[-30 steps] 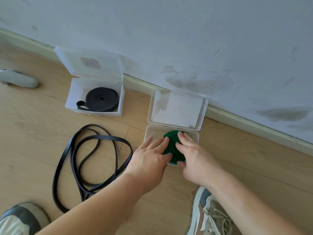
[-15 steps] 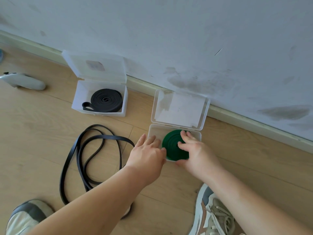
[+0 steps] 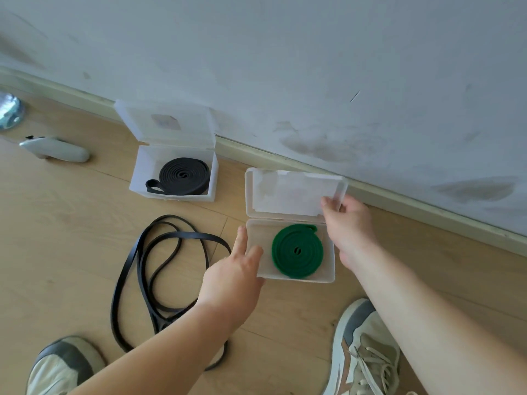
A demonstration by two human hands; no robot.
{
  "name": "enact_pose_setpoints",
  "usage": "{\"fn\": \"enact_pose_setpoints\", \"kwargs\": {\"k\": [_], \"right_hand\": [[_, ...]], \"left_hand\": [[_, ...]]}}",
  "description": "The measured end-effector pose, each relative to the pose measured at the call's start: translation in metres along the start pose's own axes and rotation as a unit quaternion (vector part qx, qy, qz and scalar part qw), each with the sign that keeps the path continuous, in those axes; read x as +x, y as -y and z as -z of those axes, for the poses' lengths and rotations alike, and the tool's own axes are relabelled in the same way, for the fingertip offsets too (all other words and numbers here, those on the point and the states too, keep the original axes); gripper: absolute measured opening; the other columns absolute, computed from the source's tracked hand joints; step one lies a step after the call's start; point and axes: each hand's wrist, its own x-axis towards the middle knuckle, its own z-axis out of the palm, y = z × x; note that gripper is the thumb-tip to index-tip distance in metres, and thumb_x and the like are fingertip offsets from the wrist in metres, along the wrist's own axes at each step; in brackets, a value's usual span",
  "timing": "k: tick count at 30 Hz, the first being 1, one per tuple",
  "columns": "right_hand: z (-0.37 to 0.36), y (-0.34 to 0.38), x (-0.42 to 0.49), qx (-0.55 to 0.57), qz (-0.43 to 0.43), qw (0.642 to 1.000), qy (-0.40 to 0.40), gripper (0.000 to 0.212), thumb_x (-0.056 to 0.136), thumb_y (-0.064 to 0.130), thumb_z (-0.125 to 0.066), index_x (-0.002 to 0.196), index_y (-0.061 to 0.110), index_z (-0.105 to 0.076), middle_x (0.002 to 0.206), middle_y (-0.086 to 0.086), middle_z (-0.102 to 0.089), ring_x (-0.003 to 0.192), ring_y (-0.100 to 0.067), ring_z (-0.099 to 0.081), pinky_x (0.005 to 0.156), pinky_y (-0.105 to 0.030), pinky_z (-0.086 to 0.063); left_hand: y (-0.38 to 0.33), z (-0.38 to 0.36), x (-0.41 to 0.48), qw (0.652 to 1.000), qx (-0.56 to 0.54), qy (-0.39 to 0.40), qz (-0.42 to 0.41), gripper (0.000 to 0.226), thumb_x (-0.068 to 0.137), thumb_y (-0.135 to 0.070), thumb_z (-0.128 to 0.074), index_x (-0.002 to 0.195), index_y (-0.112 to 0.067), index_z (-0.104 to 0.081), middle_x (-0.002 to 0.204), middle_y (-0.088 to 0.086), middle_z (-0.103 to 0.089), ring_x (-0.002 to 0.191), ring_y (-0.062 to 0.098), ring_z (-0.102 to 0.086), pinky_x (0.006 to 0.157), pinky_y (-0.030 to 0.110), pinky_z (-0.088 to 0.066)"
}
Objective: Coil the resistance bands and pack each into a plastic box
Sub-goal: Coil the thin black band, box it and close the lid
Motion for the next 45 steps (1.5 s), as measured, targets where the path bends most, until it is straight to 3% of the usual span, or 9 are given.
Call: {"fn": "enact_pose_setpoints", "kwargs": {"k": [10, 14, 17, 20, 23, 28, 33, 37, 45], "right_hand": [[0.016, -0.014, -0.008, -0.012, 0.006, 0.995, -0.095, 0.069, 0.098, 0.047, -0.064, 0.154, 0.016, -0.039, 0.154, -0.002, -0.047, 0.135, -0.022, -0.053, 0.109, -0.040, -0.044], [0.017, -0.025, -0.037, -0.206, 0.202, 0.942, -0.173, 0.022, 0.092, 0.033, -0.069, 0.104, 0.018, -0.057, 0.114, 0.001, -0.050, 0.106, -0.027, -0.056, 0.091, -0.044, -0.052], [-0.001, -0.011, -0.065, -0.250, 0.191, 0.948, 0.044, 0.021, 0.091, 0.037, -0.071, 0.082, 0.020, -0.061, 0.077, 0.005, -0.066, 0.071, -0.018, -0.063, 0.065, -0.030, -0.051], [-0.034, -0.013, -0.083, -0.267, 0.039, 0.916, 0.297, 0.030, 0.091, 0.052, -0.069, 0.106, 0.027, -0.071, 0.088, 0.006, -0.077, 0.078, -0.009, -0.073, 0.077, -0.032, -0.061], [-0.049, -0.023, -0.078, -0.306, 0.052, 0.906, 0.288, 0.054, 0.095, 0.051, -0.064, 0.144, 0.032, -0.053, 0.124, 0.014, -0.067, 0.114, -0.008, -0.064, 0.101, -0.032, -0.052], [-0.052, -0.021, -0.070, -0.344, 0.099, 0.905, 0.231, 0.061, 0.100, 0.040, -0.060, 0.156, 0.030, -0.039, 0.157, 0.010, -0.047, 0.146, -0.016, -0.044, 0.114, -0.029, -0.036], [-0.065, -0.024, -0.072, -0.347, 0.015, 0.906, 0.242, 0.040, 0.100, 0.048, -0.056, 0.108, 0.013, -0.072, 0.104, -0.010, -0.077, 0.098, -0.029, -0.073, 0.095, -0.050, -0.059], [-0.077, -0.019, -0.094, -0.200, -0.128, 0.922, 0.306, 0.045, 0.099, 0.056, -0.058, 0.107, 0.014, -0.072, 0.101, -0.010, -0.078, 0.097, -0.028, -0.076, 0.089, -0.047, -0.063], [-0.067, 0.064, -0.122, -0.139, 0.006, 0.968, 0.210, 0.020, 0.096, 0.031, -0.071, 0.095, 0.011, -0.074, 0.089, -0.010, -0.081, 0.078, -0.022, -0.075, 0.083, -0.045, -0.065]], "left_hand": [[-0.005, 0.009, 0.021, 0.956, -0.281, -0.076, -0.045, 0.047, 0.096, -0.015, -0.063, 0.139, -0.029, -0.052, 0.163, -0.014, -0.033, 0.109, 0.003, -0.067, 0.091, 0.028, -0.058], [0.030, 0.002, 0.001, 0.968, -0.217, -0.123, 0.010, 0.022, 0.096, -0.031, -0.064, 0.118, -0.030, -0.061, 0.119, -0.014, -0.061, 0.087, 0.003, -0.062, 0.076, 0.028, -0.055], [0.067, -0.005, -0.014, 0.988, -0.113, -0.050, 0.088, 0.026, 0.092, -0.054, -0.066, 0.102, -0.031, -0.060, 0.099, -0.013, -0.056, 0.080, 0.007, -0.057, 0.071, 0.030, -0.056], [0.082, -0.020, -0.030, 0.993, -0.088, 0.018, 0.078, 0.038, 0.088, -0.055, -0.071, 0.114, -0.030, -0.059, 0.111, -0.012, -0.046, 0.089, 0.010, -0.057, 0.074, 0.027, -0.055], [0.086, -0.027, -0.033, 0.991, -0.098, -0.017, 0.088, 0.034, 0.090, -0.041, -0.073, 0.113, -0.027, -0.053, 0.109, -0.010, -0.040, 0.091, 0.012, -0.053, 0.076, 0.030, -0.057], [0.086, -0.027, -0.028, 0.999, 0.016, -0.020, 0.019, 0.029, 0.096, -0.038, -0.065, 0.121, -0.027, -0.055, 0.118, -0.005, -0.039, 0.103, 0.017, -0.045, 0.073, 0.029, -0.049], [0.086, -0.024, -0.019, 0.998, 0.052, -0.020, -0.021, 0.018, 0.101, -0.023, -0.052, 0.119, -0.023, -0.058, 0.112, -0.002, -0.046, 0.097, 0.018, -0.048, 0.068, 0.031, -0.045], [0.080, -0.009, -0.021, 0.998, 0.019, -0.060, -0.017, 0.013, 0.101, -0.030, -0.045, 0.104, -0.022, -0.056, 0.097, -0.006, -0.058, 0.090, 0.016, -0.056, 0.073, 0.030, -0.048], [0.036, 0.078, -0.045, 0.972, -0.144, -0.175, -0.063, 0.022, 0.096, -0.046, -0.056, 0.095, -0.024, -0.057, 0.090, -0.009, -0.069, 0.079, 0.016, -0.062, 0.068, 0.034, -0.053]]}}
